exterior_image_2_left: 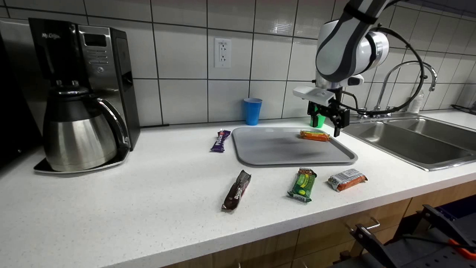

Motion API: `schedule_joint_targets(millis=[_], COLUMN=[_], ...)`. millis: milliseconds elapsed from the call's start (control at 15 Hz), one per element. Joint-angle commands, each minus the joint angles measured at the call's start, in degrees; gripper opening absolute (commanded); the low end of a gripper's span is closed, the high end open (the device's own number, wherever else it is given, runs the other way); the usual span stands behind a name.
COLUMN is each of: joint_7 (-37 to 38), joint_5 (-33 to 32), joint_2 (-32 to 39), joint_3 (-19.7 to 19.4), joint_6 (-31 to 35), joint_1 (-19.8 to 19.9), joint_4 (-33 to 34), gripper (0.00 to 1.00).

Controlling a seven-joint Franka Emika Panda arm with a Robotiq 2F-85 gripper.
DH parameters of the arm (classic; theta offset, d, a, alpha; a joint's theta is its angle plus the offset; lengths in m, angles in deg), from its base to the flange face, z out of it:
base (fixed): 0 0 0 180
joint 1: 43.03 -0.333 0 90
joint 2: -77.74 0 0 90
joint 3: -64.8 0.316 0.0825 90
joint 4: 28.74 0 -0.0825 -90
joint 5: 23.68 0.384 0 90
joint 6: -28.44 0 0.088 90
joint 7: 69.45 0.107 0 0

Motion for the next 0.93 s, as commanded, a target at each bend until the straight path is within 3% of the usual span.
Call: schedule_joint_targets(millis=[0,867], joint_7=[-1.4,-2.0], joint_5=[4.8,14.6], joint_2=[2.4,9.1], joint_3=[0.6,0.1], joint_6=[-1.2,-2.5], joint_1=[1.4,4.0], joint_4=[3.7,13.0], gripper=[1.0,1.0])
